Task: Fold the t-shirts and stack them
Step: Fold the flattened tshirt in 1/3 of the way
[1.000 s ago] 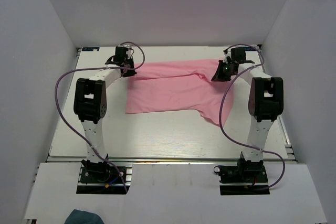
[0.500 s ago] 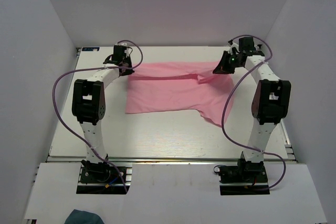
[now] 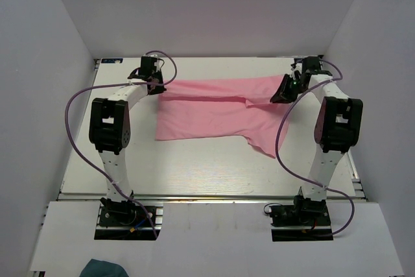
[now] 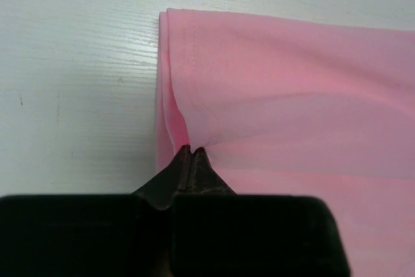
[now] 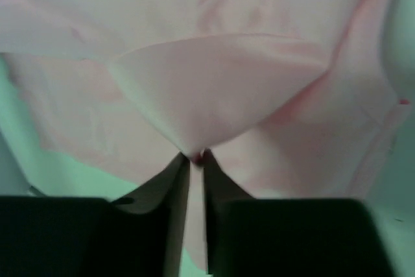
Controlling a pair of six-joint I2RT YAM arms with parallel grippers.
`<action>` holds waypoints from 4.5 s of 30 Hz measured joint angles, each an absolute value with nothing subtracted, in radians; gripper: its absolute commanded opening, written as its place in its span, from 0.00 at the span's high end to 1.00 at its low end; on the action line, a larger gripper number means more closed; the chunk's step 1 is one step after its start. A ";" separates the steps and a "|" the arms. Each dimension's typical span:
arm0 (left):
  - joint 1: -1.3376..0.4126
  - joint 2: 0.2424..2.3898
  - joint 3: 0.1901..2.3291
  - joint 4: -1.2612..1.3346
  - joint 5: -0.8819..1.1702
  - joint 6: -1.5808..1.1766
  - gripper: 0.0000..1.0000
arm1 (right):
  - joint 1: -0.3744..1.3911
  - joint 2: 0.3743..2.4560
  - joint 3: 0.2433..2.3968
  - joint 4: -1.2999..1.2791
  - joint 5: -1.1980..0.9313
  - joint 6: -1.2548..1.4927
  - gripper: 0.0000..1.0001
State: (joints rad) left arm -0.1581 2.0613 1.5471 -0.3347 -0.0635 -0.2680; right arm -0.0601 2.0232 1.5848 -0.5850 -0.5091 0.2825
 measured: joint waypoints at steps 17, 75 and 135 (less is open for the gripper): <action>-0.158 2.074 1.544 -0.408 -0.074 -0.286 0.00 | -0.046 1.933 1.575 -0.545 -0.336 0.188 0.10; -0.167 1.962 1.400 -0.441 -0.041 -0.274 0.00 | 0.395 2.112 1.690 -0.533 -0.053 0.002 0.35; -0.166 1.977 1.442 -0.467 -0.013 -0.247 0.00 | 0.337 2.181 1.922 -1.038 -0.239 -0.124 0.38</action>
